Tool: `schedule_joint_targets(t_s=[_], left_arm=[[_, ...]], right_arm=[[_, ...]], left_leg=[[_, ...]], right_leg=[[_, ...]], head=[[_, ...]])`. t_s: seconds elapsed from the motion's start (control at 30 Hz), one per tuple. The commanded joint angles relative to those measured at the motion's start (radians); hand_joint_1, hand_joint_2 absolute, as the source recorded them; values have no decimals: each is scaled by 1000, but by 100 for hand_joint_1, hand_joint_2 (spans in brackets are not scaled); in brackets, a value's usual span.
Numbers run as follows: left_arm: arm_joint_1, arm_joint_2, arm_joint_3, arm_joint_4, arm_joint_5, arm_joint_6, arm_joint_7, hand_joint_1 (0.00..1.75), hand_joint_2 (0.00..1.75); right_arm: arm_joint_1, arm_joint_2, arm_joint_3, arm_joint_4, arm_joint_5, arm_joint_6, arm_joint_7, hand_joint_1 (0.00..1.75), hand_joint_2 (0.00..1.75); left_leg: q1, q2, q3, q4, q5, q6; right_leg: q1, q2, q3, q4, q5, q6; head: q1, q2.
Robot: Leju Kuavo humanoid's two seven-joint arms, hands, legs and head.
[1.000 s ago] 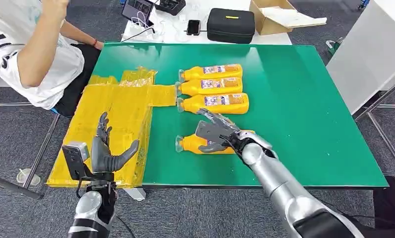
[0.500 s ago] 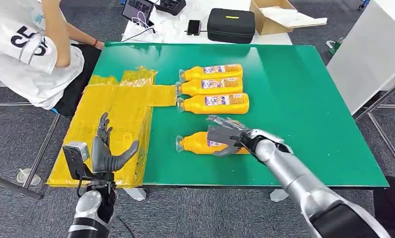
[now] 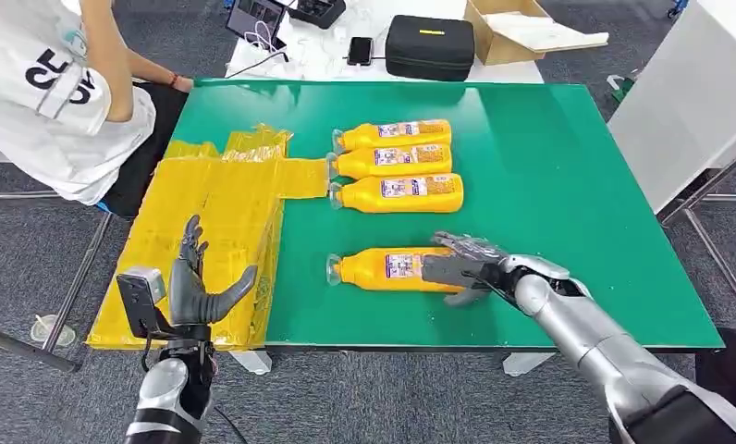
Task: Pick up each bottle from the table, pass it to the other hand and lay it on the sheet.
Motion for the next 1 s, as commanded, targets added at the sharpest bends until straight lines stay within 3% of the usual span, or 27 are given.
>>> schedule_joint_targets(t_s=[0.03, 0.4, 0.5, 0.6, 1.0], left_arm=[[-15, 14, -4, 47, 7, -5, 16, 0, 175], [-16, 14, -4, 47, 7, -5, 17, 0, 175], [-16, 14, -4, 47, 10, -7, 21, 0, 175], [-17, 14, -2, 52, 11, -6, 23, 0, 175], [-18, 13, 3, 62, 15, -7, 31, 0, 175]], right_arm=[[17, 14, 46, 58, 52, -39, 31, 0, 175], [14, 16, 44, 60, 55, -42, 31, 0, 175], [19, 46, 35, 97, 78, -54, 38, 0, 175], [22, 71, 23, 127, 103, -78, 34, 0, 175], [44, 128, -63, 137, 141, -136, 15, 0, 175]], left_leg=[[0, 0, 4, -1, -1, 1], [0, 1, 4, -1, -1, 1], [0, 2, 9, -2, -2, 2], [0, 1, 4, -1, -1, 0], [0, 2, 8, -2, -2, 1]], right_leg=[[1, -1, 4, -1, -1, -1], [0, 0, 3, -1, 0, -1], [1, 0, 9, -2, -2, -3], [1, 0, 3, -1, 0, -1], [1, 0, 7, -2, -1, -2]], head=[[0, 0], [0, 0], [0, 0], [0, 0], [0, 0]])
